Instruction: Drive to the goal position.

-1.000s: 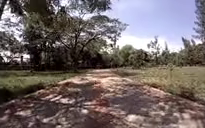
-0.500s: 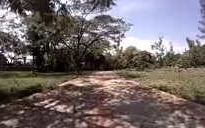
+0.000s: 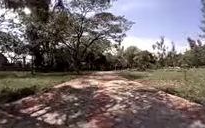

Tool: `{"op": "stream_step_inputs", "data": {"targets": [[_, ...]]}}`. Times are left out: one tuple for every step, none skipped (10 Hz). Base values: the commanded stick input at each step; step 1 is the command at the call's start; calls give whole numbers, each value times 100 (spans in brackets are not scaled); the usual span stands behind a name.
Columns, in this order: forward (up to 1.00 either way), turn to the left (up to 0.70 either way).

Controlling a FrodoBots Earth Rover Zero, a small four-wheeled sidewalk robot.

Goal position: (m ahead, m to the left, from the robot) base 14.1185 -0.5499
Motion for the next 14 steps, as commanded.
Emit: {"op": "stream_step_inputs", "data": {"targets": [[70,0],[70,0],[70,0],[70,0],[70,0],[70,0],[70,0],[70,0],[70,0],[70,0],[70,12],[70,30],[70,35],[70,35]]}}
